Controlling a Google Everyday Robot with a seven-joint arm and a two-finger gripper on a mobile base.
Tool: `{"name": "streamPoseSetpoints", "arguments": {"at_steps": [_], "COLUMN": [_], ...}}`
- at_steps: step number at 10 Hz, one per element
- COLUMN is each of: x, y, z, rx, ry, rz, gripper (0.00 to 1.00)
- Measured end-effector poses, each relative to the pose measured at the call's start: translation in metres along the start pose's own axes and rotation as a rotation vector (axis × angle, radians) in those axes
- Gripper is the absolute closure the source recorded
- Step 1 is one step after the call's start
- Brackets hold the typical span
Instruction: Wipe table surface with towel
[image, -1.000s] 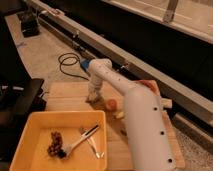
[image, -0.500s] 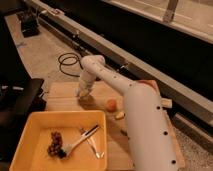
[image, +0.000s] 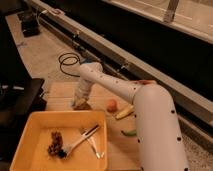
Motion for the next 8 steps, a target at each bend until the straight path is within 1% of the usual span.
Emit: {"name": "streamPoseSetpoints", "arguments": {"at_steps": [1,2,3,4,5,6,7,8], "x": [0.006,0.021,0.037,0.060,0.079,0.093,0.101,0.104], "y": [0.011,0.022,0.028,0.033,0.030,0.024,0.017,0.010], "z": [0.000,-0.005,-0.011,-0.020,-0.029,-0.035,-0.039,-0.041], "rx": [-0.010,-0.015,-0.017,-0.022,-0.017,-0.010,-0.003,0.006], "ry": [0.001,0.009,0.023,0.053,0.080,0.096,0.105,0.108], "rz": [0.025,0.061,0.087,0.117,0.132,0.132,0.126,0.117], "gripper": [1.00,1.00,1.00,1.00,1.00,1.00,1.00,1.00]}}
